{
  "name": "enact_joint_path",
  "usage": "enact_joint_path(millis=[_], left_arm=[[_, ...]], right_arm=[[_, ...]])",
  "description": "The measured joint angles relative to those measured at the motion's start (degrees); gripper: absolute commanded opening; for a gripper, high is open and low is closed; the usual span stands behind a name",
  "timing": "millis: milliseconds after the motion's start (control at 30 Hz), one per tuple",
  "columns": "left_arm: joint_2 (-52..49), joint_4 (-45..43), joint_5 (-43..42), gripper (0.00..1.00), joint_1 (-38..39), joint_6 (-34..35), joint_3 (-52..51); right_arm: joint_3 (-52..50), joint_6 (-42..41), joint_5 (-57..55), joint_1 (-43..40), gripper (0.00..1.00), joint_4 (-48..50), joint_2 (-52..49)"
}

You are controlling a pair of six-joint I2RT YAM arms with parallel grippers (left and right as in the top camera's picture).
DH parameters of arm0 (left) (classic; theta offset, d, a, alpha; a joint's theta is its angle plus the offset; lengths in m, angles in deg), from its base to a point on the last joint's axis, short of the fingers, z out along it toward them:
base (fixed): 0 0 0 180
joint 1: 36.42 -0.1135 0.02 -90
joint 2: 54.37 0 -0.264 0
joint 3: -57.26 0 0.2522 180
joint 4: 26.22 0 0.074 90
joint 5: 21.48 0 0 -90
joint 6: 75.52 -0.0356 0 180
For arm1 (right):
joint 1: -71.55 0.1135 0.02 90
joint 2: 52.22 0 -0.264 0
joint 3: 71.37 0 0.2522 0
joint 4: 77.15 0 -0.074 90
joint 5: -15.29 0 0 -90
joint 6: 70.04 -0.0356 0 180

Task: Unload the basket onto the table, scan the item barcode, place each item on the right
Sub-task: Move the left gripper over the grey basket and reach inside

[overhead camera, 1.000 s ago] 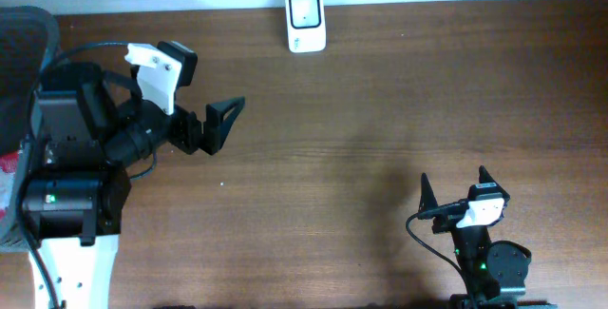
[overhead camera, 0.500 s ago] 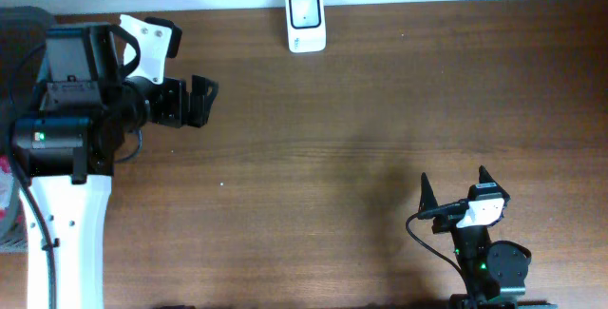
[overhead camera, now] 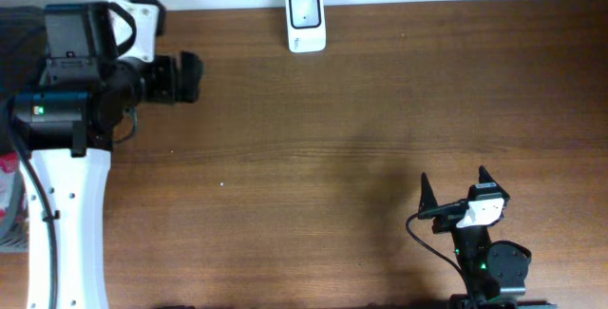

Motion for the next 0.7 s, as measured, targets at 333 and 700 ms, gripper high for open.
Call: enact_joint_path(millis=[333,700], left_arm=[[-0.7,-0.3,10.9,0.99,-14.0,6.7,20.5],[-5.2,0.2,9.9,0.99,-29.6,9.9,22.1]], right_arm=[[0.0,-0.1,0.0,0.0,0.99,0.0,0.0],[0.0,0.0,0.0,0.0,0.99,0.0,0.0]])
